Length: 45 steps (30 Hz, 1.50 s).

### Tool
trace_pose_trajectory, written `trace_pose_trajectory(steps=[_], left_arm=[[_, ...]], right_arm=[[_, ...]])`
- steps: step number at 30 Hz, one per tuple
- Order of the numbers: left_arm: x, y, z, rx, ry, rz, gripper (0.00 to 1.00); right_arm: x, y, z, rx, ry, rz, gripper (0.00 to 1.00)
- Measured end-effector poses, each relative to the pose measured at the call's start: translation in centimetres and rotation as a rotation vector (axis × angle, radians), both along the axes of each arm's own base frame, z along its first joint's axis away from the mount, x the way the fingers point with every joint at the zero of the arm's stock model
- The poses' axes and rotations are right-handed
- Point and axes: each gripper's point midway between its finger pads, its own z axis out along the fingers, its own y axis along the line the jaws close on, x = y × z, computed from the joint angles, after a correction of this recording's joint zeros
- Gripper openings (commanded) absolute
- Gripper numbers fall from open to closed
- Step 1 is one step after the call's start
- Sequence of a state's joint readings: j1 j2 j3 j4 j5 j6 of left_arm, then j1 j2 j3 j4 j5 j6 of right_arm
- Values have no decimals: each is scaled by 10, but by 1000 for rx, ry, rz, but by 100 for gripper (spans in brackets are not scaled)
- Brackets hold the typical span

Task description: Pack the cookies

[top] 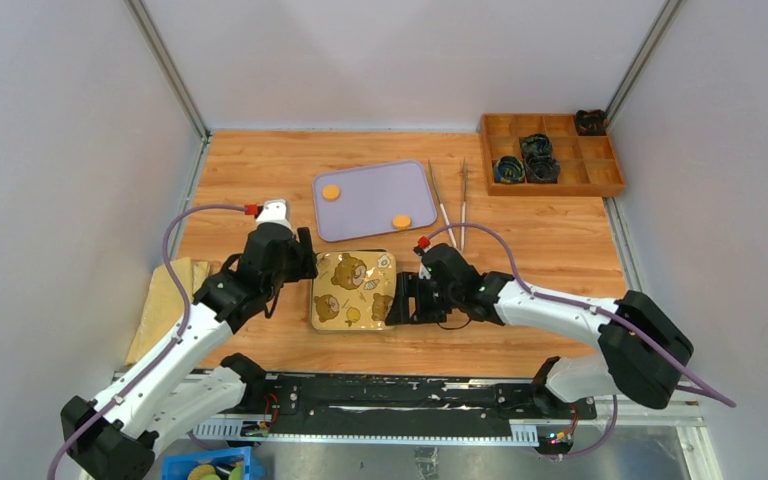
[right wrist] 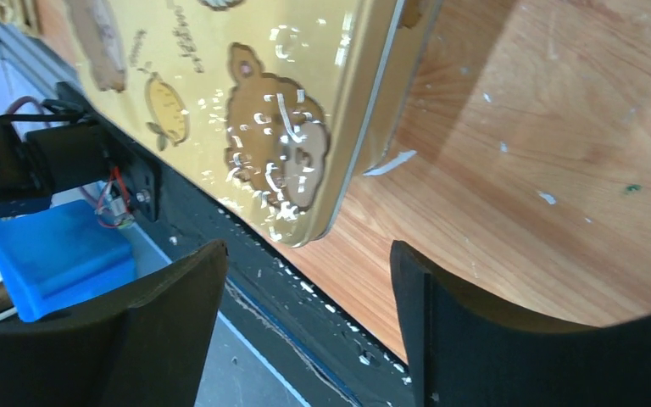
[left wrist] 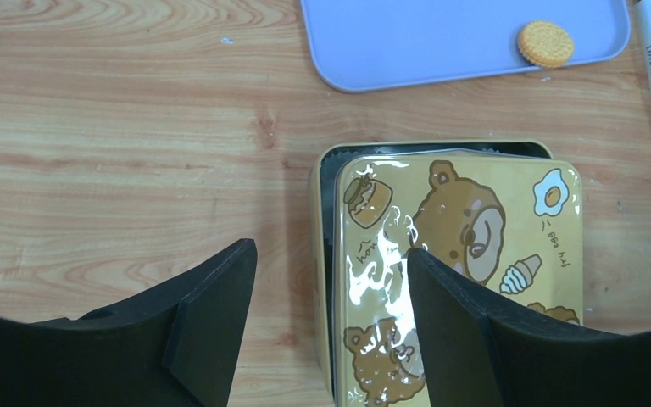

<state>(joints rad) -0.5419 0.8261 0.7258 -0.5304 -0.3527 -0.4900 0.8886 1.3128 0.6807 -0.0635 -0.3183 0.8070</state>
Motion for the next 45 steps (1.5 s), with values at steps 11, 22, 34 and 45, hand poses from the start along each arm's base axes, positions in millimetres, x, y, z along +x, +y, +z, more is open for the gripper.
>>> trace_pose_trajectory(steps=[11, 22, 34, 45], left_arm=[[3, 26, -35, 118, 94, 171, 28], [-4, 37, -73, 217, 228, 234, 17], [-16, 25, -121, 186, 338, 204, 13], [-8, 2, -130, 120, 340, 148, 12]], right_arm=[[26, -10, -3, -159, -112, -18, 39], [42, -40, 6, -313, -222, -55, 39], [82, -56, -5, -541, -311, -125, 20], [89, -30, -34, -541, -270, -44, 15]])
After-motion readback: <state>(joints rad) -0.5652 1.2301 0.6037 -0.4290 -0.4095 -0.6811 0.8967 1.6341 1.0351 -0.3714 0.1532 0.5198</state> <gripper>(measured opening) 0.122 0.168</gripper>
